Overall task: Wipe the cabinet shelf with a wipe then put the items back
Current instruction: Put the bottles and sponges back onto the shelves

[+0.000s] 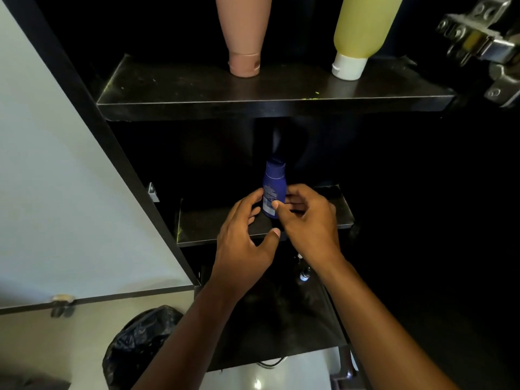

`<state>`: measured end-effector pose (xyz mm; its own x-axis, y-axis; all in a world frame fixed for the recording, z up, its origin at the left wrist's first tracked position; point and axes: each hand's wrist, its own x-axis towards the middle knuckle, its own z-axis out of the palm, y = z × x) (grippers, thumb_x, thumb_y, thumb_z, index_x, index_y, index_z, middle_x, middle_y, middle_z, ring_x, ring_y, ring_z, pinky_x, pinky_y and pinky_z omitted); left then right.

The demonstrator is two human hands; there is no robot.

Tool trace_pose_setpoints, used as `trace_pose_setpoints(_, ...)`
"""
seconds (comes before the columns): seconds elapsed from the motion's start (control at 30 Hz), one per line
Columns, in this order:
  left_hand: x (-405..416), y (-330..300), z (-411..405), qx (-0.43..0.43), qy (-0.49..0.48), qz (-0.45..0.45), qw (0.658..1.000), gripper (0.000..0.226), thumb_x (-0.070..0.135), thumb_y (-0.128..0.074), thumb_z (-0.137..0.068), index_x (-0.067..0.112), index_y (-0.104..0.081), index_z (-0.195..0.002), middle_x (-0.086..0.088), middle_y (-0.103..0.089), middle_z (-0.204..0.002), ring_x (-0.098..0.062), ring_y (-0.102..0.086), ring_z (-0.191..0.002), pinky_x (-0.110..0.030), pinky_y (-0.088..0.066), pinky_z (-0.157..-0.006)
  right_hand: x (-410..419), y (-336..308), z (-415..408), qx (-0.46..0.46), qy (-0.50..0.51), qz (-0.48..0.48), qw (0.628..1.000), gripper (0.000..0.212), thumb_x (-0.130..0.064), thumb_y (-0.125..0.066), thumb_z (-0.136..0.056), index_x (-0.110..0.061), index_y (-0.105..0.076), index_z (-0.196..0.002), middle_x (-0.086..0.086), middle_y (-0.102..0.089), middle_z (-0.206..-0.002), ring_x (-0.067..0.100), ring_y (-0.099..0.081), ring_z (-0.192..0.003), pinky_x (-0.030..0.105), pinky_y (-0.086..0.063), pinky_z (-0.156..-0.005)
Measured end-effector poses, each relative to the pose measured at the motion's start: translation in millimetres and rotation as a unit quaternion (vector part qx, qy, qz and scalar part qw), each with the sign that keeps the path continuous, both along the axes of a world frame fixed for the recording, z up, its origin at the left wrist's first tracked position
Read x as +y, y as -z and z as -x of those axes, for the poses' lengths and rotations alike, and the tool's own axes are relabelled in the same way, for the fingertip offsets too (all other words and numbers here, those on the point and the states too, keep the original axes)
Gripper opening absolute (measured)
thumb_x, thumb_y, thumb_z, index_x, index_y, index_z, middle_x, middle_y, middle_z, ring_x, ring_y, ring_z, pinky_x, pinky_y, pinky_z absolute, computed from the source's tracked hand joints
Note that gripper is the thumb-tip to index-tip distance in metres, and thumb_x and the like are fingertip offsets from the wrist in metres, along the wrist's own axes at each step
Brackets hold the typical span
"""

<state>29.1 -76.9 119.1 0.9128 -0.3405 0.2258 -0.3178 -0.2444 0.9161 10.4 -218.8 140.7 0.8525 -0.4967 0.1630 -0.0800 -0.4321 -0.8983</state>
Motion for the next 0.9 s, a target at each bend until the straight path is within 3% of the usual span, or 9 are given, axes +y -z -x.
trace_pose_setpoints(0.17, -3, 7, 6, -0.003, -0.014, 0.01, 1.0, 0.072, 0.021, -0.072, -0.082, 0.022, -0.048, -0.15, 0.011, -0.055, -0.148, -0.005, -0.053, -0.136, -0.034, -0.048, -0.113, 1, 9, 5, -0.013, -0.005, -0.01, 1.0, 0.03, -0.014, -0.078, -0.088, -0.024, -0.07, -0.115, -0.013, -0.073, -0.101, -0.007, -0.067, -0.094, 0.009, -0.053, -0.08)
trace_pose_setpoints(0.3, -2, 6, 13, -0.013, -0.056, 0.008, 0.998, 0.071, 0.019, -0.07, -0.082, 0.023, -0.049, -0.15, 0.01, -0.054, -0.148, -0.008, -0.051, -0.138, -0.039, -0.047, -0.114, 1, 15, 3, -0.002, 0.011, 0.009, 1.0, 0.036, -0.016, -0.08, -0.085, -0.027, -0.068, -0.117, -0.012, -0.071, -0.109, -0.001, -0.068, -0.1, 0.022, -0.059, -0.088)
trace_pose_setpoints(0.4, 4, 10, 40, -0.057, -0.146, 0.034, 0.987, 0.048, 0.015, -0.067, -0.085, 0.025, -0.062, -0.133, 0.011, -0.063, -0.133, -0.018, -0.06, -0.125, -0.043, -0.053, -0.102, 6, 20, 27, -0.052, 0.066, 0.05, 0.995, 0.038, -0.009, -0.077, -0.086, -0.02, -0.068, -0.122, -0.007, -0.065, -0.118, 0.003, -0.065, -0.104, 0.018, -0.056, -0.089)
trace_pose_setpoints(0.5, 7, 46, 70, -0.043, -0.148, 0.047, 0.987, 0.028, 0.011, -0.066, -0.089, 0.025, -0.068, -0.114, 0.008, -0.07, -0.116, -0.022, -0.07, -0.105, -0.044, -0.058, -0.089, 11, 45, 67, -0.103, 0.111, 0.095, 0.984, 0.027, -0.001, -0.069, -0.089, -0.012, -0.07, -0.113, -0.002, -0.066, -0.109, 0.007, -0.067, -0.099, 0.016, -0.053, -0.085)
trace_pose_setpoints(0.6, 4, 88, 83, 0.037, -0.124, 0.033, 0.991, 0.025, 0.006, -0.066, -0.094, 0.028, -0.072, -0.105, 0.013, -0.075, -0.104, -0.011, -0.073, -0.099, -0.032, -0.06, -0.086, 8, 99, 99, -0.058, 0.157, 0.035, 0.985, 0.027, 0.004, -0.066, -0.089, -0.016, -0.072, -0.107, -0.006, -0.068, -0.102, 0.011, -0.069, -0.093, 0.025, -0.058, -0.083)
trace_pose_setpoints(0.7, -11, 120, 79, 0.088, -0.069, 0.01, 0.994, 0.021, 0.011, -0.066, -0.098, 0.027, -0.077, -0.106, 0.017, -0.077, -0.103, -0.003, -0.073, -0.099, -0.024, -0.059, -0.087, -2, 161, 115, 0.022, 0.185, -0.006, 0.983, 0.029, -0.001, -0.067, -0.091, -0.019, -0.072, -0.113, -0.005, -0.072, -0.105, 0.012, -0.071, -0.096, 0.036, -0.06, -0.087)
trace_pose_setpoints(0.8, -33, 153, 59, 0.097, -0.026, -0.01, 0.995, 0.02, 0.019, -0.068, -0.097, 0.022, -0.076, -0.115, 0.014, -0.077, -0.11, 0.0, -0.073, -0.103, -0.029, -0.06, -0.093, -13, 200, 110, 0.09, 0.183, -0.003, 0.979, 0.036, -0.009, -0.07, -0.091, -0.021, -0.068, -0.126, -0.007, -0.072, -0.116, 0.006, -0.07, -0.105, 0.035, -0.059, -0.094)
trace_pose_setpoints(0.9, -58, 184, 32, 0.091, -0.012, -0.043, 0.995, 0.035, 0.032, -0.068, -0.094, 0.025, -0.069, -0.128, 0.009, -0.073, -0.123, -0.004, -0.071, -0.11, -0.038, -0.058, -0.099, -22, 225, 91, 0.106, 0.165, 0.014, 0.98, 0.04, -0.013, -0.069, -0.09, -0.027, -0.066, -0.127, -0.012, -0.071, -0.117, 0.003, -0.068, -0.107, 0.033, -0.058, -0.095)
